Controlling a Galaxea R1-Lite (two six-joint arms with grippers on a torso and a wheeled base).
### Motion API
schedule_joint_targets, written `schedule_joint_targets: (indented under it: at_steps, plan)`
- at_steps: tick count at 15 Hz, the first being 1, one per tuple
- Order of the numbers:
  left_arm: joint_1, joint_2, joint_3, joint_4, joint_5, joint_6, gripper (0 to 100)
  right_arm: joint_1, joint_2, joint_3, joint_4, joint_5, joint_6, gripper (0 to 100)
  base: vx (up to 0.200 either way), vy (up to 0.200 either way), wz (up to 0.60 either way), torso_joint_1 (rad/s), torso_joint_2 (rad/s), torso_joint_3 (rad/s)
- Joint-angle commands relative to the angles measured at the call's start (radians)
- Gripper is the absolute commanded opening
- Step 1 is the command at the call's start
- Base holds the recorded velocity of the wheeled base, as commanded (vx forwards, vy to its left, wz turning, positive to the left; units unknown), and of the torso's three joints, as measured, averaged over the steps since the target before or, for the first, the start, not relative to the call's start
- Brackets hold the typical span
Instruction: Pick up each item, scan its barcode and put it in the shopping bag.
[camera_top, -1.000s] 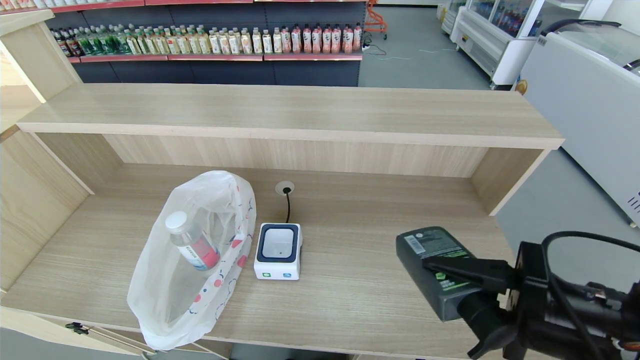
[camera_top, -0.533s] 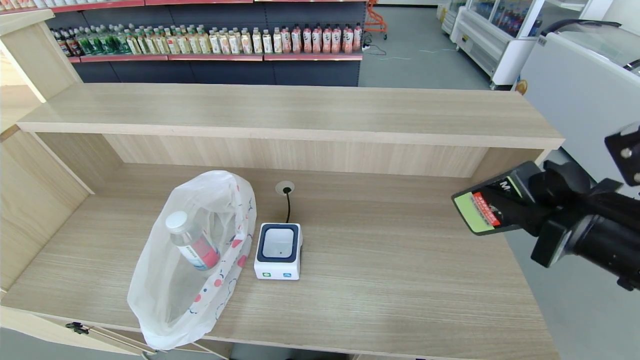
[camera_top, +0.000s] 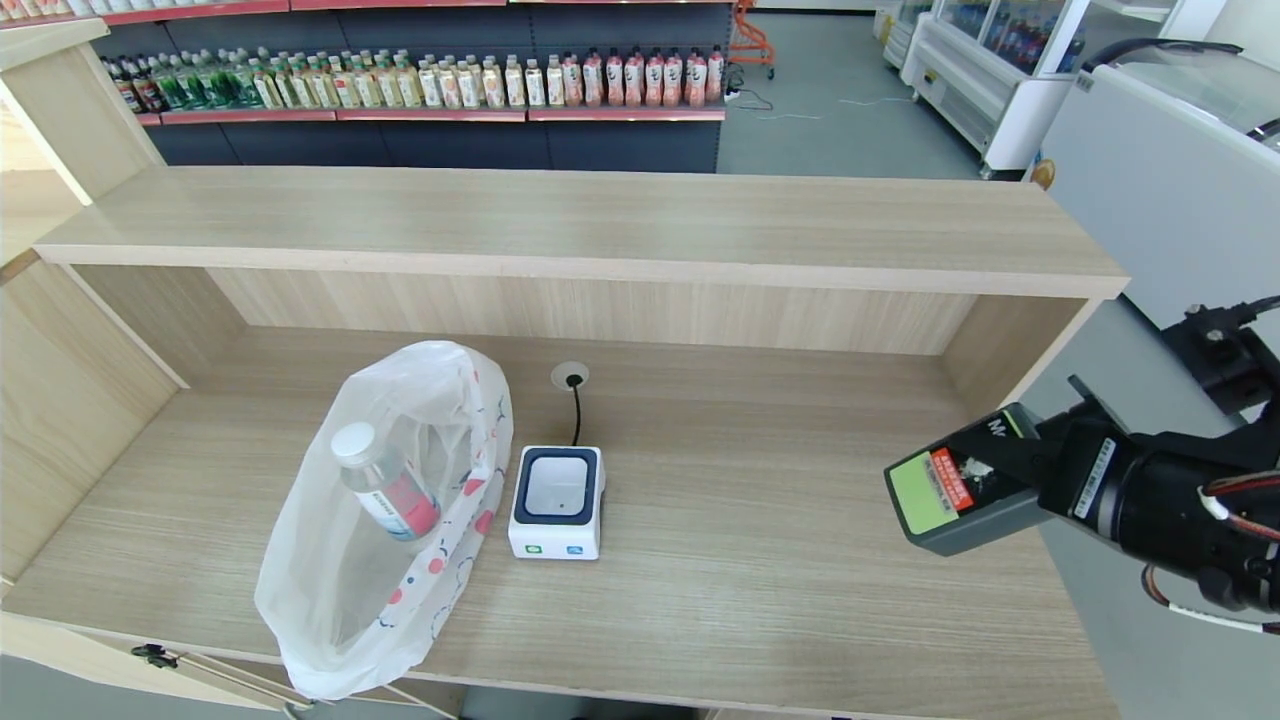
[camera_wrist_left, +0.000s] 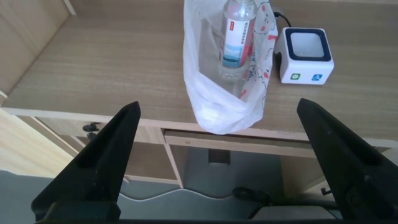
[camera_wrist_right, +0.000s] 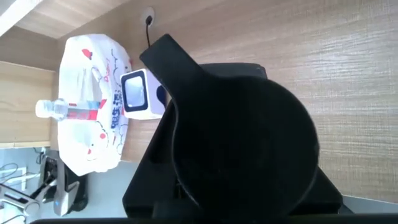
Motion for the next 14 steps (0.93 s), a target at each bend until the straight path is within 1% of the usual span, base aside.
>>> schedule_joint_targets:
  at_steps: [1, 8, 10, 14]
  plan:
    - [0.000, 0.000, 0.000, 0.000, 0.000, 0.001, 100, 0.002, 0.007, 0.000, -0.001, 0.000, 0.002, 0, 0.000, 0.000, 0.00, 0.000, 0.00, 0.000]
    - [0.000, 0.000, 0.000, 0.000, 0.000, -0.001, 100, 0.019, -0.034, 0.008, 0.004, 0.002, 0.005, 0, 0.000, 0.000, 0.00, 0.000, 0.00, 0.000]
    - [0.000, 0.000, 0.000, 0.000, 0.000, -0.002, 100, 0.020, -0.036, 0.008, 0.004, 0.002, 0.005, 0, 0.000, 0.200, 0.00, 0.000, 0.01, 0.005]
    - [0.000, 0.000, 0.000, 0.000, 0.000, -0.002, 100, 0.054, -0.030, 0.002, 0.004, 0.002, 0.008, 0, 0.000, 0.200, 0.00, -0.002, 0.00, 0.005]
